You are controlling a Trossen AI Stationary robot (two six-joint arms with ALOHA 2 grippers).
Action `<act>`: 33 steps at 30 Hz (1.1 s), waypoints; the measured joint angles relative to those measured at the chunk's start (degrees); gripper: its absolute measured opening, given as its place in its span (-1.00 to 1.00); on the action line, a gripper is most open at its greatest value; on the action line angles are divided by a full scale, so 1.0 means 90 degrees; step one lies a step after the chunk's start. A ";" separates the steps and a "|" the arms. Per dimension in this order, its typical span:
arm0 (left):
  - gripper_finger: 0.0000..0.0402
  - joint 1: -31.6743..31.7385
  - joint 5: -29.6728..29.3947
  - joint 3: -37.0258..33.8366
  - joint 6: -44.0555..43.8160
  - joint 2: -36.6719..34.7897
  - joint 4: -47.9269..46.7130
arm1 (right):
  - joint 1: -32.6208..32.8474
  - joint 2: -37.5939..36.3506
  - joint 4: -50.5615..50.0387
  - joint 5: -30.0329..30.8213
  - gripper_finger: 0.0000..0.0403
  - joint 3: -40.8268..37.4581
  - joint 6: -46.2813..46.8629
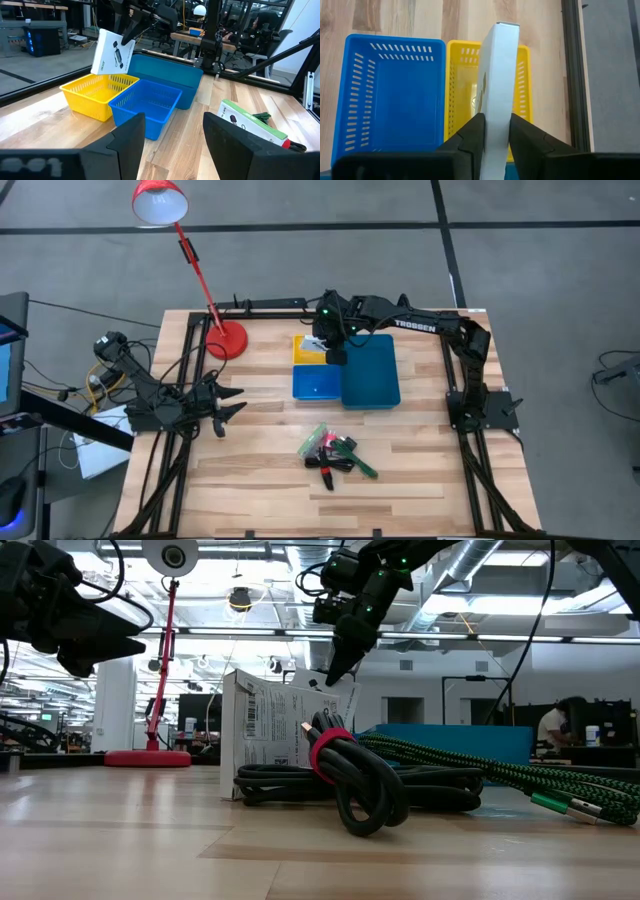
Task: Pick and place items into bin
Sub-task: Put the right card reader box into the yellow bin, then put the card reader box into the yellow bin
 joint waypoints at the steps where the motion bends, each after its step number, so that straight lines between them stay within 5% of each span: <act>1: -0.06 0.0000 0.0000 -0.0001 0.0000 0.0001 -0.0001 | 0.0000 0.0000 0.0000 0.0000 -0.59 0.0000 0.0000; 16: -0.06 0.0000 0.0001 -0.0001 0.0000 0.0000 0.0000 | 0.0000 0.0000 0.0268 0.0017 -0.11 0.0000 0.0114; 24: -0.06 0.0000 0.0000 -0.0001 -0.0001 0.0001 -0.0002 | 0.0000 0.0000 0.0379 0.0091 -0.09 0.0000 0.0107; 33: -0.06 0.0000 0.0000 -0.0001 0.0000 0.0000 0.0000 | 0.0281 0.0000 0.0376 0.1371 -0.19 0.0000 -0.0035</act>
